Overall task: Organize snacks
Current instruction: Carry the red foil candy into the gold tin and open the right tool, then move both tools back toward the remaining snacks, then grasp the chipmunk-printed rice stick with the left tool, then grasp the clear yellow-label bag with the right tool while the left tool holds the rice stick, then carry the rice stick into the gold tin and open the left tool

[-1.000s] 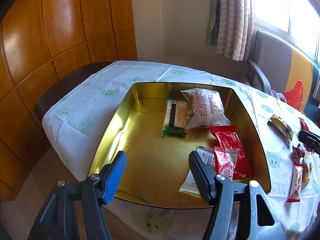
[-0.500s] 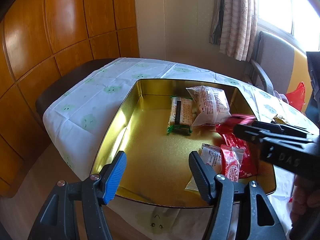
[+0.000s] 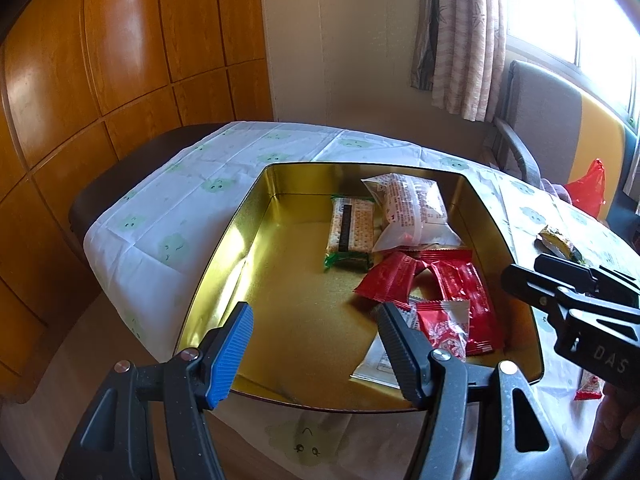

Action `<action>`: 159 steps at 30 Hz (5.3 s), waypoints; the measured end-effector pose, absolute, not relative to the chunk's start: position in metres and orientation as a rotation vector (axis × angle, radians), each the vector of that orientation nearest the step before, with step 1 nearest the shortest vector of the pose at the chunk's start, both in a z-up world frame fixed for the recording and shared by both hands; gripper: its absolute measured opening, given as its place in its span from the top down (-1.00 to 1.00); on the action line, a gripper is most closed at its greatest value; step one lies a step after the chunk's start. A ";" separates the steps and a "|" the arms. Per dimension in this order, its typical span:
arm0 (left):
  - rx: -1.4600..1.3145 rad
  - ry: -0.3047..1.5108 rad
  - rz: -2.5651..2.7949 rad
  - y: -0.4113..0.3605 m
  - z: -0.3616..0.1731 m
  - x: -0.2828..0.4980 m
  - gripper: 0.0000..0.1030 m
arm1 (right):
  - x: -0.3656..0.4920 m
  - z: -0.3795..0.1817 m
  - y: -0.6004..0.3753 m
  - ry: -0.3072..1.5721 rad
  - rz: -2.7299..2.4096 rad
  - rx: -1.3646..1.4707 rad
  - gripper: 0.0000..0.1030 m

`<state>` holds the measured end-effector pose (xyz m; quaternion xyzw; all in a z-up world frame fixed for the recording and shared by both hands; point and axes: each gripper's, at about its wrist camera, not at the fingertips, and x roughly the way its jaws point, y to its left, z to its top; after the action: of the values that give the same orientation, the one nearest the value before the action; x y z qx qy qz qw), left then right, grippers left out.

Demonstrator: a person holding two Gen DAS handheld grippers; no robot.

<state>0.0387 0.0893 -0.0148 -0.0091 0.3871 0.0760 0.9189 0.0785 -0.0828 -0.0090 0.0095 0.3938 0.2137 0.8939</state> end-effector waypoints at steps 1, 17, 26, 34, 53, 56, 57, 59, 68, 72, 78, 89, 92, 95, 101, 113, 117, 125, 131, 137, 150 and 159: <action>-0.016 0.794 0.154 0.088 -0.014 0.038 -0.28 | 0.077 -0.008 -0.085 0.813 0.437 0.019 -0.04; 0.015 0.775 0.122 0.075 -0.006 0.032 -0.28 | 0.052 0.004 -0.121 0.759 0.354 0.041 -0.06; 0.034 0.772 0.105 0.067 -0.005 0.031 -0.28 | 0.045 0.007 -0.141 0.744 0.307 0.056 -0.06; 0.064 0.764 0.054 0.053 0.000 0.032 -0.28 | 0.032 0.007 -0.176 0.736 0.223 0.071 -0.08; 0.204 0.756 -0.230 -0.035 0.009 0.035 -0.28 | -0.011 -0.013 -0.346 0.732 -0.250 0.229 -0.22; 0.228 0.765 -0.307 -0.053 0.008 0.033 -0.28 | -0.015 -0.025 -0.373 0.736 -0.340 0.267 -0.23; 0.239 0.769 -0.335 -0.060 0.007 0.032 -0.28 | -0.017 -0.029 -0.381 0.741 -0.374 0.268 -0.23; 0.255 0.784 -0.397 -0.073 0.004 0.030 -0.28 | -0.018 -0.040 -0.396 0.755 -0.432 0.268 -0.23; 0.320 0.865 -0.627 -0.137 -0.020 0.022 -0.28 | -0.022 -0.086 -0.429 0.832 -0.529 0.287 -0.23; 0.353 0.866 -0.683 -0.162 -0.027 0.022 -0.28 | -0.023 -0.092 -0.429 0.824 -0.521 0.290 -0.29; 0.364 0.908 -0.718 -0.188 -0.043 0.034 -0.28 | -0.022 -0.093 -0.429 0.812 -0.505 0.304 -0.37; 0.344 0.994 -0.704 -0.201 -0.087 0.052 0.44 | -0.019 -0.097 -0.428 0.804 -0.478 0.302 -0.54; 0.359 0.975 -0.691 -0.188 -0.086 0.045 0.44 | -0.021 -0.096 -0.429 0.798 -0.474 0.310 -0.54; 0.369 0.964 -0.667 -0.170 -0.086 0.039 0.44 | -0.018 -0.095 -0.427 0.813 -0.477 0.295 -0.52; 0.341 0.926 -0.638 -0.151 -0.090 0.031 0.44 | -0.002 -0.080 -0.412 0.832 -0.314 0.341 -0.25; 0.298 0.922 -0.632 -0.150 -0.092 0.034 0.44 | 0.044 -0.074 -0.346 0.890 0.009 0.266 -0.70; 0.288 0.921 -0.631 -0.149 -0.092 0.033 0.44 | 0.049 -0.081 -0.347 0.923 0.020 0.251 -0.63; 0.276 0.920 -0.631 -0.148 -0.091 0.033 0.44 | 0.031 -0.082 -0.353 0.939 -0.078 0.140 0.15; 0.285 0.914 -0.626 -0.149 -0.092 0.031 0.44 | 0.015 -0.081 -0.366 0.927 -0.123 0.141 0.16; 0.292 0.926 -0.624 -0.150 -0.090 0.033 0.44 | 0.020 -0.091 -0.367 0.894 -0.140 0.157 0.03; 0.243 0.913 -0.574 -0.136 -0.064 0.031 0.45 | 0.019 -0.096 -0.358 0.855 -0.173 0.093 0.06; 0.191 0.837 -0.471 -0.108 -0.017 0.030 0.45 | 0.019 -0.096 -0.356 0.851 -0.182 0.075 0.06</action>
<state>0.0300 -0.1080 -0.0168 0.0916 0.4022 -0.2260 0.8825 0.0189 -0.3557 -0.0964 0.0365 0.4120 -0.0880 0.9062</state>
